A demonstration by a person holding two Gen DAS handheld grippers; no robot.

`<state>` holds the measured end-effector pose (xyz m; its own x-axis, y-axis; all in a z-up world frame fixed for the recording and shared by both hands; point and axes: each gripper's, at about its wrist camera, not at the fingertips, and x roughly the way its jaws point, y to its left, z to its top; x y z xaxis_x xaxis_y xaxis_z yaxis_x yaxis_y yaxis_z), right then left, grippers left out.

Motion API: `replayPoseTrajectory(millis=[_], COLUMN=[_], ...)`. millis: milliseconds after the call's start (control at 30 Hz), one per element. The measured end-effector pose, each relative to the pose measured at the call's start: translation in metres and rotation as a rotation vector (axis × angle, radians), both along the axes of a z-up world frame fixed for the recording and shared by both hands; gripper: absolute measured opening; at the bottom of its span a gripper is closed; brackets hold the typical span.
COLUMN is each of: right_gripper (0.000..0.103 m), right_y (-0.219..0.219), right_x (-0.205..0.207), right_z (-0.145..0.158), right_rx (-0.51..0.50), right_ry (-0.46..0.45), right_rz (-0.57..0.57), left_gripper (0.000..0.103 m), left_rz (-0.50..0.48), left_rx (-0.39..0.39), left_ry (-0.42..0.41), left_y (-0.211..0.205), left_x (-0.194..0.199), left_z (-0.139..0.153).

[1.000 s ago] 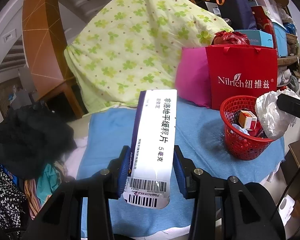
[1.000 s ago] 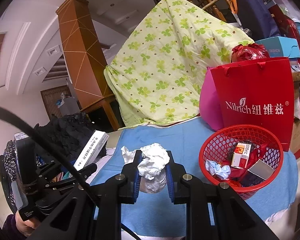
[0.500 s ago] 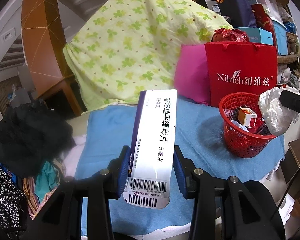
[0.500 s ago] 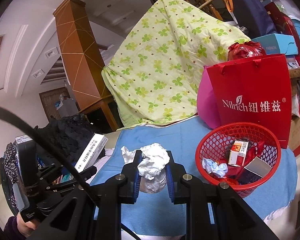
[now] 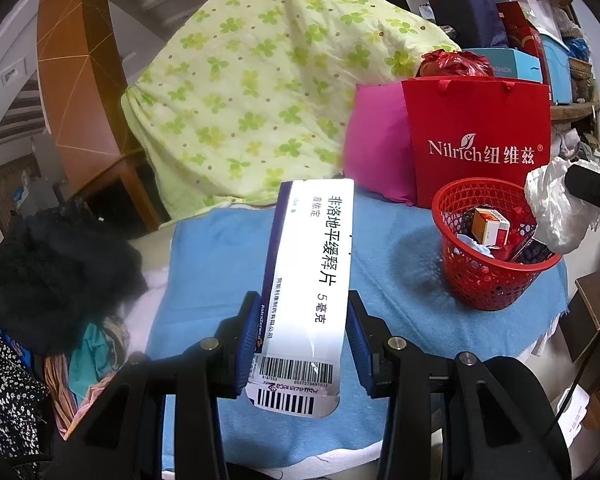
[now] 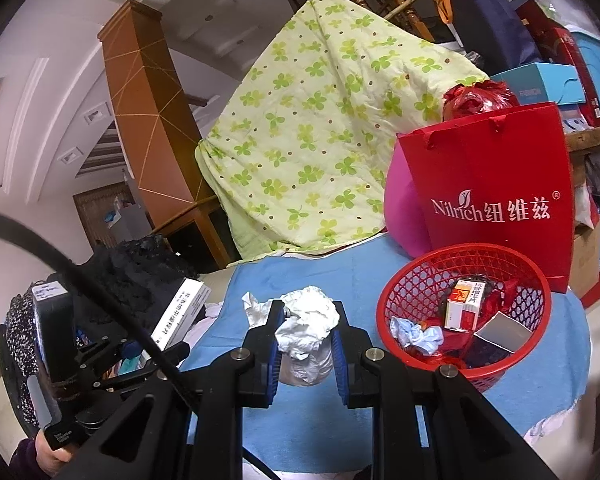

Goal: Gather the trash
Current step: 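Carry the tissue and white carton toward the red basket with both grippers, then lower the tissue and carton into the red basket and open both grippers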

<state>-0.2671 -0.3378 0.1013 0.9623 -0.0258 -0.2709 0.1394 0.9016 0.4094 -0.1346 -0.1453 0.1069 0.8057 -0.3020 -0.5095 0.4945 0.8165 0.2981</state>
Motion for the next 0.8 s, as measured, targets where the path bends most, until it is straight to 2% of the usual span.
replayPoseTrajectory(millis=[300, 467, 600, 800], right_gripper=[0.023, 0.023, 0.023, 0.023], right_y=[-0.015, -0.033, -0.056, -0.104], right_x=[-0.006, -0.01, -0.016, -0.013], right_z=[-0.005, -0.01, -0.015, -0.024], right_rx=[0.03, 0.053, 0.066, 0.113], right_ry=[-0.005, -0.003, -0.004, 0.005], right_rz=[-0.031, -0.072, -0.135, -0.212], left_gripper=[0.044, 0.044, 0.044, 0.044], left_rz=[-0.051, -0.143, -0.237, -0.384], left_rx=[0.005, -0.027, -0.075, -0.091], left_ry=[0.022, 0.083, 0.164, 0.231], left_y=[-0.012, -0.026, -0.042, -0.089], left_x=[-0.004, -0.005, -0.002, 0.006], left_z=[-0.003, -0.004, -0.006, -0.011])
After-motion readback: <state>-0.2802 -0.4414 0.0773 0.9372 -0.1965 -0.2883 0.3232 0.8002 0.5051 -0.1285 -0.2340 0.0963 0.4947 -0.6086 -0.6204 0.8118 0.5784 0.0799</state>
